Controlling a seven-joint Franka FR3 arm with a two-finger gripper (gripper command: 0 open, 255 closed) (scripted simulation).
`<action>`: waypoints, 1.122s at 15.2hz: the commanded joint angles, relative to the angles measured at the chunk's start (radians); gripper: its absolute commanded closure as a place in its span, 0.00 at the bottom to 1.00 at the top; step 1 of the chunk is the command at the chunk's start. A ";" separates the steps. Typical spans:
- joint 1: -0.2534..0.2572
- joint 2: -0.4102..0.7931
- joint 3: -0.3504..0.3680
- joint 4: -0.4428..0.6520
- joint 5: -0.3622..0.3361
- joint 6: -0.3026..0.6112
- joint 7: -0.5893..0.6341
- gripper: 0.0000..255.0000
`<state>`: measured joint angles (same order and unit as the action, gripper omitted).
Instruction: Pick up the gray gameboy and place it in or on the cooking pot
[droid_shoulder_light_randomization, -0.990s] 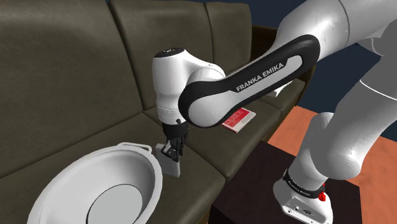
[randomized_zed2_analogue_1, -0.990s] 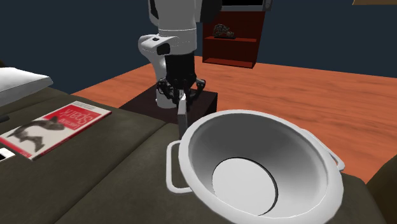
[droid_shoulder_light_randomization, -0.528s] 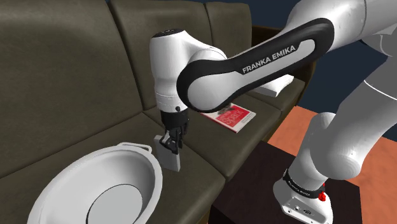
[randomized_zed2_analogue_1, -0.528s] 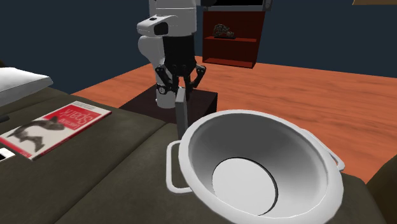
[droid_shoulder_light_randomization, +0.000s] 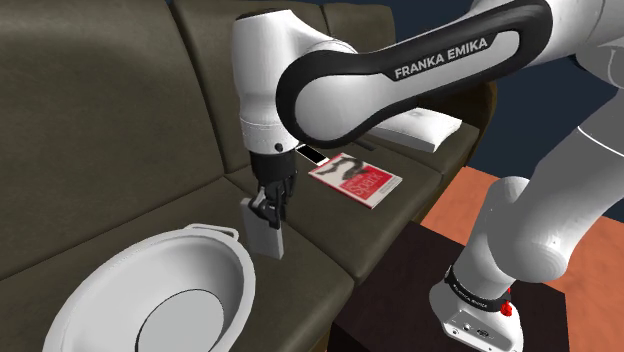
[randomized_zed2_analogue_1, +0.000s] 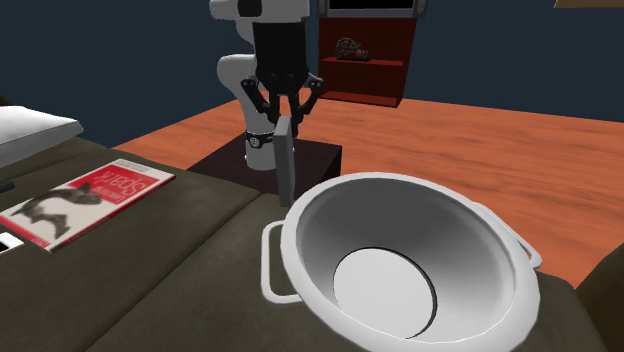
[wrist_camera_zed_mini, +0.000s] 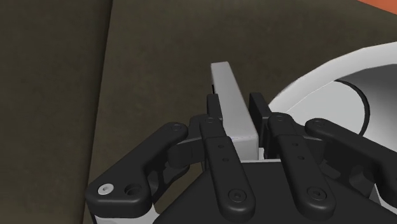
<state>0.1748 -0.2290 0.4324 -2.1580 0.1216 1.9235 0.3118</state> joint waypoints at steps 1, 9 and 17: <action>-0.001 -0.006 -0.004 0.020 0.001 -0.026 -0.003 1.00; -0.004 -0.019 -0.013 0.116 0.000 -0.134 -0.003 1.00; -0.008 -0.016 -0.019 0.225 -0.005 -0.241 0.001 1.00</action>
<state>0.1673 -0.2471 0.4142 -1.9464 0.1176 1.6945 0.3121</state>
